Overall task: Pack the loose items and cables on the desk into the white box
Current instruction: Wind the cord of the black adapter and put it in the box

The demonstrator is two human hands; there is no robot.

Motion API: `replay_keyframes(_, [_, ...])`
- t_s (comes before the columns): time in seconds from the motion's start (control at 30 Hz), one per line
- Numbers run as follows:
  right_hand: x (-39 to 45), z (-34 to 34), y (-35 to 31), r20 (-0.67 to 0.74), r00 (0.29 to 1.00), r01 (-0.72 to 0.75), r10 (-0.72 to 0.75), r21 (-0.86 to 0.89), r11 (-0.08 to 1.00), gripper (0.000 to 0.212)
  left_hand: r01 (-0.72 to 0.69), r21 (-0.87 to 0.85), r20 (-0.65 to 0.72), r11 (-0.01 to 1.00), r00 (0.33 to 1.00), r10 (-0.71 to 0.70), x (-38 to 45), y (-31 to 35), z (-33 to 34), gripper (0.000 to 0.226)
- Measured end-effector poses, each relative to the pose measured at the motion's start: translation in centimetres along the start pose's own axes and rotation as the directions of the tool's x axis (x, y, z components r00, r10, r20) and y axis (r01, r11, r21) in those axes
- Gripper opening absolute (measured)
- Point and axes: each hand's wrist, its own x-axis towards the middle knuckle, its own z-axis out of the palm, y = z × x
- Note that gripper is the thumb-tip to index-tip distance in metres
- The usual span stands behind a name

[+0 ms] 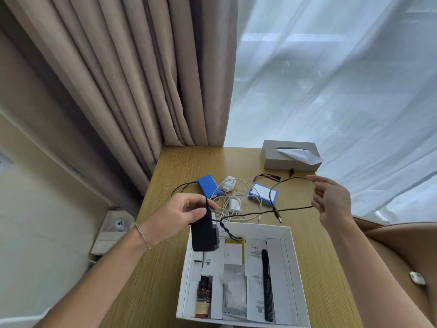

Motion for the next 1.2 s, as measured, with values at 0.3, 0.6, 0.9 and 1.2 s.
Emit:
replay_keyframes(0.3, [-6.6,5.9,0.3,0.522,0.797,0.592,-0.306,-0.571,0.568,0.048,0.003,-0.317,-0.112,0.948,0.993,-0.041,-0.3,2.4,0.6,0.025])
replay_keyframes(0.6, [-12.1,10.5,0.4,0.932,0.302,0.254,-0.203,0.126,0.959,0.011,0.024,-0.383,-0.032,0.923,0.999,-0.039,-1.3,4.4,-0.3,0.034])
replay_keyframes(0.9, [-13.8,13.2,5.3,0.715,0.695,0.483,-0.074,-0.388,0.785,0.032,-0.119,-0.873,-0.266,0.472,0.929,-0.258,1.0,4.6,0.3,0.018])
replay_keyframes(1.2, [-18.7,10.7,1.9,0.857,0.51,0.798,0.077,-0.504,0.33,0.04,-0.247,-0.242,-0.79,0.938,0.611,-0.043,3.7,2.5,0.2,0.023])
